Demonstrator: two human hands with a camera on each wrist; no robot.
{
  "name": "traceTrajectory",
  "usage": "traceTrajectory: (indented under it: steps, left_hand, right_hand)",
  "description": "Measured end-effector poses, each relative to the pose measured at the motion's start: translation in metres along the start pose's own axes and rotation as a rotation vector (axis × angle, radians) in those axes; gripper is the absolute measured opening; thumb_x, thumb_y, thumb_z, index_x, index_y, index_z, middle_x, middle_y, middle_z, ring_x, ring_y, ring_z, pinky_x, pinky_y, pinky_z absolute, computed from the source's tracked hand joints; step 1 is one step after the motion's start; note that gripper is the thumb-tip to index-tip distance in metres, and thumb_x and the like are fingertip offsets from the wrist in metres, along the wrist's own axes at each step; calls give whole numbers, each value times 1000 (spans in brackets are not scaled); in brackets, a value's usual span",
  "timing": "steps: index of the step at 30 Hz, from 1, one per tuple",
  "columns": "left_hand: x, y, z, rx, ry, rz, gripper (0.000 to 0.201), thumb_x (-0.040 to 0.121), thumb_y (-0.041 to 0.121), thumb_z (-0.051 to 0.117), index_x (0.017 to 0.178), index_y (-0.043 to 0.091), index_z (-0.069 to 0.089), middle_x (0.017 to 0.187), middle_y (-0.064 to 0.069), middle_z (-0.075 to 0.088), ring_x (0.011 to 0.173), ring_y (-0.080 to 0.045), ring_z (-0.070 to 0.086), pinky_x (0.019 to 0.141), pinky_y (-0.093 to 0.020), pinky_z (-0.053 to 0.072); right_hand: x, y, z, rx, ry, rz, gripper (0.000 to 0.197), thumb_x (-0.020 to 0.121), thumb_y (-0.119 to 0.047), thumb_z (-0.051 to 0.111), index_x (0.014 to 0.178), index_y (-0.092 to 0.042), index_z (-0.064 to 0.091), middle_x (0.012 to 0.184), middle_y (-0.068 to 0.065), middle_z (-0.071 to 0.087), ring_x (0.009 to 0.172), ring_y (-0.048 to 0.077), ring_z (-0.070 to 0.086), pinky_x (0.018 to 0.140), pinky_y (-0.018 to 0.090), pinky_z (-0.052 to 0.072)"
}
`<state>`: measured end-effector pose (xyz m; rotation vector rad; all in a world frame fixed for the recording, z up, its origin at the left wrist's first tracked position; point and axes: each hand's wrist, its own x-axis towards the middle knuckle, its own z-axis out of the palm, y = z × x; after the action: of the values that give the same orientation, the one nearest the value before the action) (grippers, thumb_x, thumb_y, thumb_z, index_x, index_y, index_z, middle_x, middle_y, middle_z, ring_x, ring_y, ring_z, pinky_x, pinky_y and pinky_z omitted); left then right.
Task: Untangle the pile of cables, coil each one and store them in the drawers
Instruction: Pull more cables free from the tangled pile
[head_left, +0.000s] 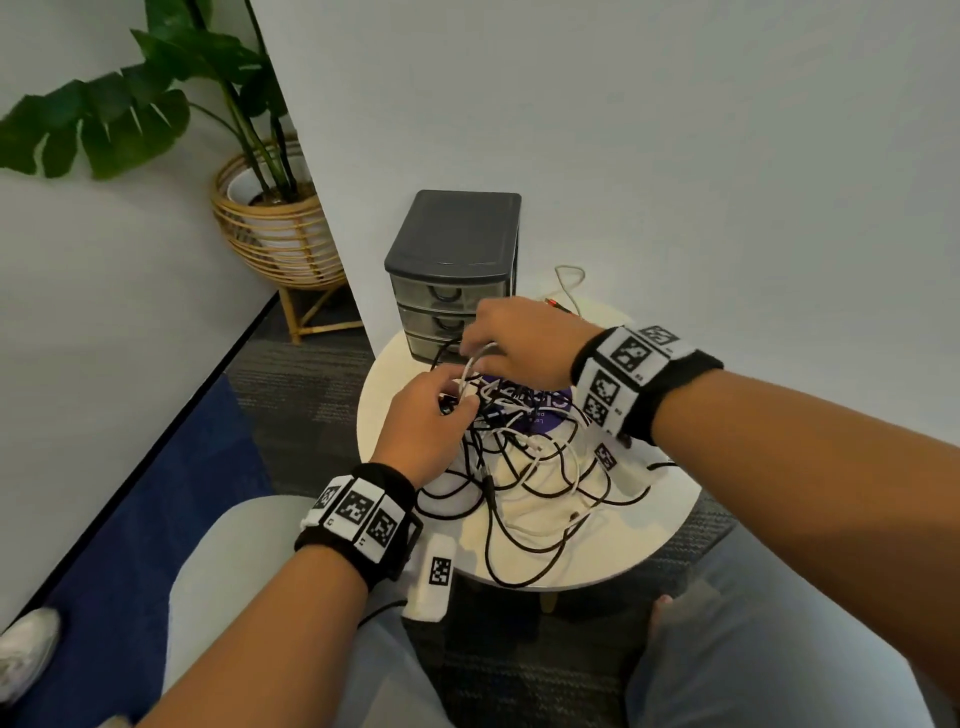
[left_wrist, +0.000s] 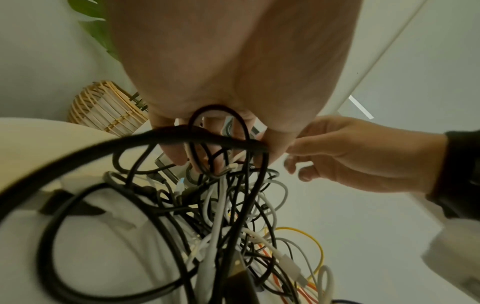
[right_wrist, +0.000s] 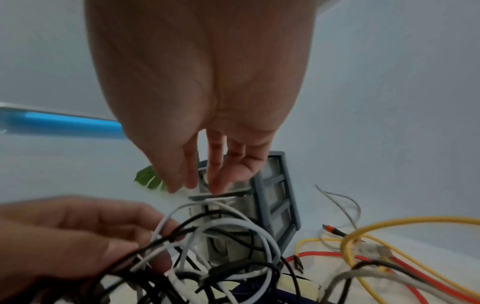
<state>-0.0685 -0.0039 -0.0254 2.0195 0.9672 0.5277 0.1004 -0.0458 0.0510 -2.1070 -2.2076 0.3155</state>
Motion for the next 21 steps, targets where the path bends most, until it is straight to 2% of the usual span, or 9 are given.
traceTrajectory:
  steps: [2, 4, 7, 10, 12, 14, 17, 19, 21]
  left_hand:
    - [0, -1, 1, 16, 8, 16, 29, 100, 26, 63, 129, 28, 64, 106, 7, 65, 98, -10, 58, 82, -22, 42]
    - [1, -3, 1, 27, 20, 23, 22, 100, 26, 63, 121, 32, 65, 100, 9, 66, 91, -7, 59, 76, -16, 42]
    - [3, -7, 2, 17, 25, -7, 18, 100, 26, 64, 115, 34, 63, 95, 10, 68, 88, -1, 60, 74, -16, 44]
    - [3, -10, 3, 10, 30, -17, 24, 99, 26, 65, 121, 35, 61, 95, 8, 69, 88, -3, 61, 73, -19, 45]
    - [5, -11, 4, 9, 21, -34, 24, 98, 26, 66, 122, 32, 64, 98, 7, 71, 92, -7, 63, 77, -21, 45]
    - [5, -10, 4, 18, 19, -50, 23, 98, 25, 66, 120, 30, 67, 101, 5, 71, 96, -11, 64, 80, -23, 44]
    - [5, -9, 5, 28, 26, -64, 23, 99, 25, 65, 121, 28, 68, 102, 4, 72, 98, -15, 65, 84, -27, 46]
    - [6, -6, 5, 46, 27, -83, 23, 98, 26, 64, 120, 31, 68, 100, 7, 71, 101, -16, 64, 92, -34, 50]
    - [9, -2, 3, 110, 32, -115, 23, 98, 31, 63, 120, 38, 65, 100, 15, 68, 105, -15, 62, 100, -44, 46]
  right_hand:
    - [7, -2, 2, -57, -62, -20, 14, 99, -33, 61, 100, -21, 69, 102, -3, 62, 94, 15, 61, 79, 26, 44]
    - [9, 1, 1, 26, -17, -22, 12, 99, -30, 62, 89, -23, 64, 95, -3, 64, 87, 13, 60, 76, 24, 43]
    - [9, 14, -7, 301, 281, 51, 13, 100, -25, 59, 88, -23, 64, 90, -6, 65, 85, 11, 60, 76, 23, 44]
    - [7, 32, -18, 530, 520, 163, 14, 98, -22, 60, 86, -20, 65, 84, -5, 67, 82, 14, 62, 77, 32, 48]
    - [3, 37, -28, 676, 643, 220, 16, 98, -22, 58, 84, -21, 64, 78, -4, 69, 68, 5, 58, 71, 31, 46]
    - [-1, 38, -44, 833, 788, 273, 17, 98, -18, 56, 83, -22, 62, 77, -1, 68, 59, -2, 52, 64, 25, 40]
    - [-9, 35, -76, 1018, 958, 273, 15, 98, -15, 53, 86, -18, 61, 76, 2, 66, 60, 6, 51, 58, 20, 39]
    - [-12, 32, -90, 993, 983, 243, 15, 99, -17, 52, 87, -17, 60, 76, 2, 67, 61, 7, 52, 57, 20, 40]
    - [-13, 27, -95, 910, 957, 213, 15, 99, -17, 51, 87, -18, 60, 79, 4, 68, 62, 3, 55, 60, 20, 42]
